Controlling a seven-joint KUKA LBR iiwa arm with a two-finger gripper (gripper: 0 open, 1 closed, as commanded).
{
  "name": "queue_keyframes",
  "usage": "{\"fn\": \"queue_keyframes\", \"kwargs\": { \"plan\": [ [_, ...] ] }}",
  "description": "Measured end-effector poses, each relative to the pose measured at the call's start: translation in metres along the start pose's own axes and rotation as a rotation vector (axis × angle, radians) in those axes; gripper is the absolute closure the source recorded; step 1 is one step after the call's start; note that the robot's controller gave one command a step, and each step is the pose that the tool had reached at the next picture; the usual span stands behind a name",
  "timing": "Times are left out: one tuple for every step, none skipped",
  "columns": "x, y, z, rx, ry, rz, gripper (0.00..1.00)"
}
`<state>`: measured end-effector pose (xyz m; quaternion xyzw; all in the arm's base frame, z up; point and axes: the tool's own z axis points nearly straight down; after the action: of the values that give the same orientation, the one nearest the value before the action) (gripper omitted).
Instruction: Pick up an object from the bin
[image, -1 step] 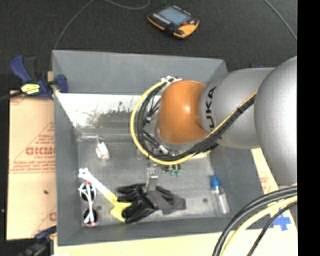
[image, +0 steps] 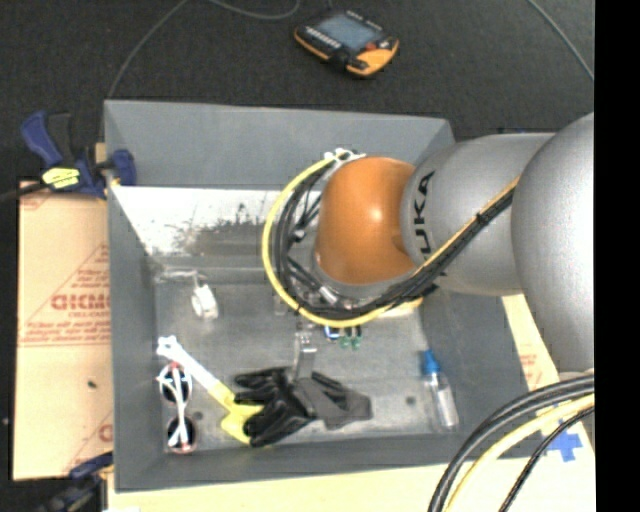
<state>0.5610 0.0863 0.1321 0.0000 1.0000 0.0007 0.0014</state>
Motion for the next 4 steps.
{"fn": "queue_keyframes", "kwargs": {
  "plan": [
    [0.031,0.020,0.061,0.000,0.005,0.219,0.00],
    [0.046,0.019,0.061,0.000,-0.002,0.099,0.00],
    [0.030,0.019,0.061,-0.001,0.002,0.217,0.00],
    [0.045,0.018,0.061,0.001,-0.004,0.103,0.00]
  ]
}}
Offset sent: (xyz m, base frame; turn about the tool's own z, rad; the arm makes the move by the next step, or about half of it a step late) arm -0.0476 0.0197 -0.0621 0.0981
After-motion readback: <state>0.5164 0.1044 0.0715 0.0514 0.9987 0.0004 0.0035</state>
